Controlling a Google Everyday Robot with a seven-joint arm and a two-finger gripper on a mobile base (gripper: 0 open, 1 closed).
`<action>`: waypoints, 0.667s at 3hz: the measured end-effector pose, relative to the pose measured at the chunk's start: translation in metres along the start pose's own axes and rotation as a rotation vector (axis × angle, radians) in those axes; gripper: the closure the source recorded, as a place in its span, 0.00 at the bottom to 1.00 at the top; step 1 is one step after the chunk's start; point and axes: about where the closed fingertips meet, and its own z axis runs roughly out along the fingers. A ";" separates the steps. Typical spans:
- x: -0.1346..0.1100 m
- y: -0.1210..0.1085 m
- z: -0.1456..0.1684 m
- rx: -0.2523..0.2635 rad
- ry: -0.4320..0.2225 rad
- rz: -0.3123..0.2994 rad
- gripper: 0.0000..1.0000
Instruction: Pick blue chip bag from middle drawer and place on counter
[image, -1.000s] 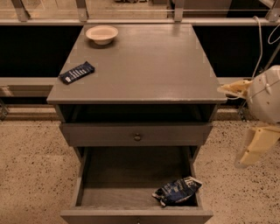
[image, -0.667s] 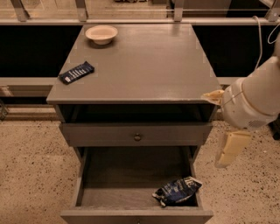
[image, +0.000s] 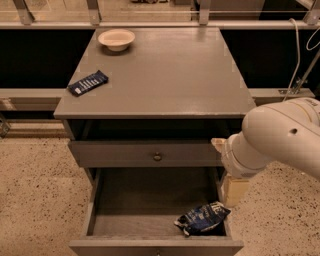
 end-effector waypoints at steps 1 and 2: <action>0.000 -0.001 0.000 0.002 -0.001 0.000 0.00; 0.001 0.006 0.011 -0.001 -0.034 -0.067 0.00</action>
Offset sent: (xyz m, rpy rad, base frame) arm -0.0185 -0.0024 -0.0643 0.0653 -0.0371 0.4147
